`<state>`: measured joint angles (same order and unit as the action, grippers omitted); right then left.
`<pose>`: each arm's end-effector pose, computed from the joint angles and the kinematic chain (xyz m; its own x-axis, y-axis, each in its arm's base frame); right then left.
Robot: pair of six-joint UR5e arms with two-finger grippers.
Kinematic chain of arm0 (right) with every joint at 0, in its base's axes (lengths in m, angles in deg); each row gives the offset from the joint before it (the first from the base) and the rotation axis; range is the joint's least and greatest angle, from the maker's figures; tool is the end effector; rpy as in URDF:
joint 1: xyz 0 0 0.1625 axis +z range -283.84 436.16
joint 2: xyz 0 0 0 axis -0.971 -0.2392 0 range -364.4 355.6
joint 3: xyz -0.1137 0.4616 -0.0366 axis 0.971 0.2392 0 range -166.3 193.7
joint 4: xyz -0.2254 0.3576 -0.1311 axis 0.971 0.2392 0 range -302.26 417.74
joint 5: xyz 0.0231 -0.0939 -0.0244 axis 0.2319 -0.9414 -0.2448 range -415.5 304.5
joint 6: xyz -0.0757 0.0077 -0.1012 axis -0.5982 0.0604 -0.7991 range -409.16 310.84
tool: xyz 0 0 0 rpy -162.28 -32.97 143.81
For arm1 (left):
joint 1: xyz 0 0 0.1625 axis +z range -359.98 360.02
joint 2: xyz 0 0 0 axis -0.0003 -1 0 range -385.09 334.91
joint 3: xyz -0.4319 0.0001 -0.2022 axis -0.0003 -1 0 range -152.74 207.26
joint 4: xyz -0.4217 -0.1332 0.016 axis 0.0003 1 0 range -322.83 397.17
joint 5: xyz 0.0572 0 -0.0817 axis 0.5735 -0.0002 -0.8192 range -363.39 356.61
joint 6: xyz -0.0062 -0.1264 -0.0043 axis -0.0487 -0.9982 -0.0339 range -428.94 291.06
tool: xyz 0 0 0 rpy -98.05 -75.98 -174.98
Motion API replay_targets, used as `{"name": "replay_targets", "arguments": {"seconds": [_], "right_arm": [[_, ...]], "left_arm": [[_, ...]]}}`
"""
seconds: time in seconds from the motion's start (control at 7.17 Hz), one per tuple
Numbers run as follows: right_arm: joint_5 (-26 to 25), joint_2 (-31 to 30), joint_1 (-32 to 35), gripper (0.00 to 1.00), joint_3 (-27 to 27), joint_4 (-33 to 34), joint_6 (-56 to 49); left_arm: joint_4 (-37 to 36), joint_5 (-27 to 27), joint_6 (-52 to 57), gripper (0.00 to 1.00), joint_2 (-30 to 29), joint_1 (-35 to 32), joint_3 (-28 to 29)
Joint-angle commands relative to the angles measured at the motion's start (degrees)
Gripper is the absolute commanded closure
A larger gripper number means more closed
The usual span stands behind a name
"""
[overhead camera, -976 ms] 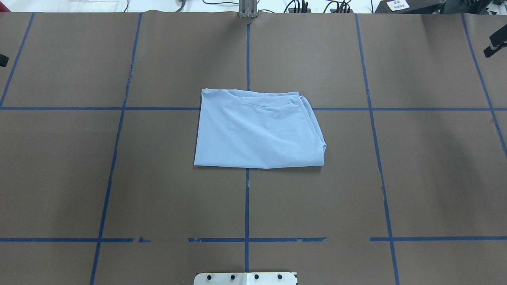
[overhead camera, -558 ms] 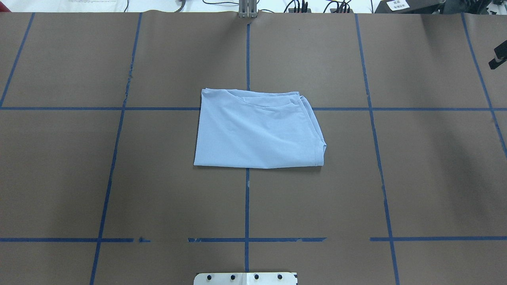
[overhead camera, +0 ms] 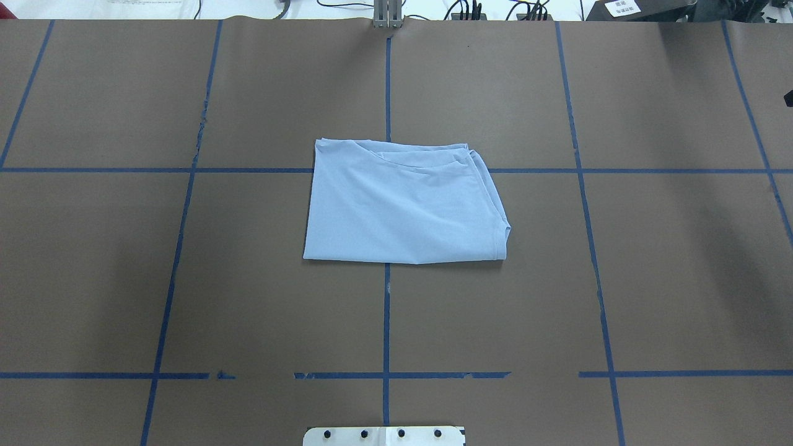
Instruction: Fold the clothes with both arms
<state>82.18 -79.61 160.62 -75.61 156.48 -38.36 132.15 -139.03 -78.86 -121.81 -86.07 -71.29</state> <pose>-0.0221 -0.6391 0.5962 0.6696 0.0545 0.7407 -0.0299 0.9985 -0.0465 -0.0027 -0.5887 0.5735 0.6815 0.1290 -0.7204 0.0543 0.9727 0.2255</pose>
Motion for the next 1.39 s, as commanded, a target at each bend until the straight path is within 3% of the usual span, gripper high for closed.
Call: {"name": "replay_targets", "arguments": {"seconds": [0.0, 0.14, 0.56, 0.98, 1.26], "right_arm": [[2.3, -1.4, 1.5, 0.00, 1.2, -0.1, -0.6], [2.0, -1.9, 1.5, 0.00, 1.1, -0.6, -1.6], [0.1, -7.0, 1.5, 0.00, 1.7, -10.0, -3.0], [0.1, -8.5, 1.5, 0.00, 1.6, -10.1, -2.6], [0.1, -8.5, 1.2, 0.00, 1.7, -10.4, -2.5]], "left_arm": [[-0.1, 0.7, 6.7, 0.00, 1.1, -1.9, 0.6], [-0.1, 2.2, 6.5, 0.00, 0.7, -1.8, 0.7], [-2.3, 1.9, 6.8, 0.00, 0.0, -1.9, 2.0], [-2.6, 2.2, 6.8, 0.00, -1.8, -1.6, 5.3], [-9.3, 2.3, 6.7, 0.00, -6.6, -1.7, 7.8]]}}
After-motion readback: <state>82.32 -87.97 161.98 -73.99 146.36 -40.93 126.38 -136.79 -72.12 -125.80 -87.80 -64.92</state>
